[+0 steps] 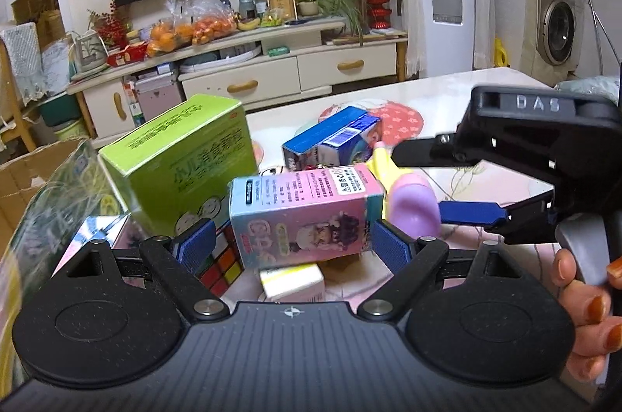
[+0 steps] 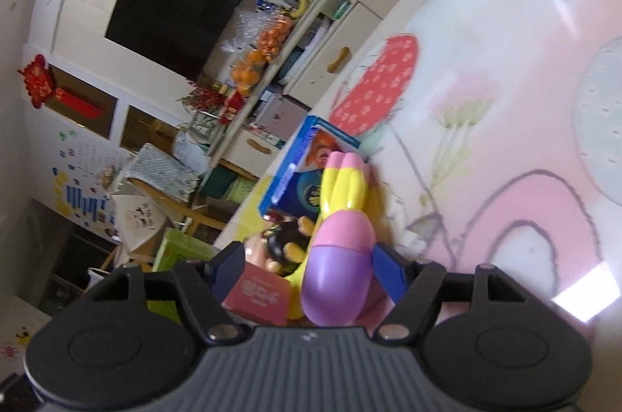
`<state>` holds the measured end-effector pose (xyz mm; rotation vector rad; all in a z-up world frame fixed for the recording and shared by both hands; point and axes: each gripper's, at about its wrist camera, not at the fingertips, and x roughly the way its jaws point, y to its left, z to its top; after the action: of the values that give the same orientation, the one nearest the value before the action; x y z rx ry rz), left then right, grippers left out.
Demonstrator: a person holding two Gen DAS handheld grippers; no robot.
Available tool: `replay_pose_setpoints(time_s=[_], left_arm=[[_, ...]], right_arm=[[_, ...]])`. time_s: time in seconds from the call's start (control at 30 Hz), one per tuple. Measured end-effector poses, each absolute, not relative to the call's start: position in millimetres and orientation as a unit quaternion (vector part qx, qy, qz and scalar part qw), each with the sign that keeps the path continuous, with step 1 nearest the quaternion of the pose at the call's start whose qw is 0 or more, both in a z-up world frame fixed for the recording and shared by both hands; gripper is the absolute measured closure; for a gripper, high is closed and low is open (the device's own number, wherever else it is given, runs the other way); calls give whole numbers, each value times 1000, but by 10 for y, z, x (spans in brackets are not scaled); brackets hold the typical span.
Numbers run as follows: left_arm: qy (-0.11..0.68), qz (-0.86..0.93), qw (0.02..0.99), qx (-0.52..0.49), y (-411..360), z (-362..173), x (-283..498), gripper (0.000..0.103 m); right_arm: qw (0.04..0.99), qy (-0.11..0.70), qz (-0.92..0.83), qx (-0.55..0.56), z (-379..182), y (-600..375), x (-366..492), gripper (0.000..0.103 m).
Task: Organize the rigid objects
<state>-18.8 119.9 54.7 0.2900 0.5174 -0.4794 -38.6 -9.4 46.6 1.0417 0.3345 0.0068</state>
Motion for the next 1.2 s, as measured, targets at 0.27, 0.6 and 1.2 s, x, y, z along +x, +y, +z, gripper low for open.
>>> replay_pose_setpoints(time_s=[0.27, 0.6, 1.2], left_arm=[[245, -245, 928, 138, 1079, 465, -87, 0], [257, -354, 887, 148, 1170, 495, -213, 0], [237, -230, 937, 119, 1558, 736, -191, 0]], right_arm=[[862, 141, 20, 487, 553, -108, -307, 26], [886, 156, -14, 436, 619, -127, -314, 17], [956, 163, -12, 244, 895, 249, -407, 9]])
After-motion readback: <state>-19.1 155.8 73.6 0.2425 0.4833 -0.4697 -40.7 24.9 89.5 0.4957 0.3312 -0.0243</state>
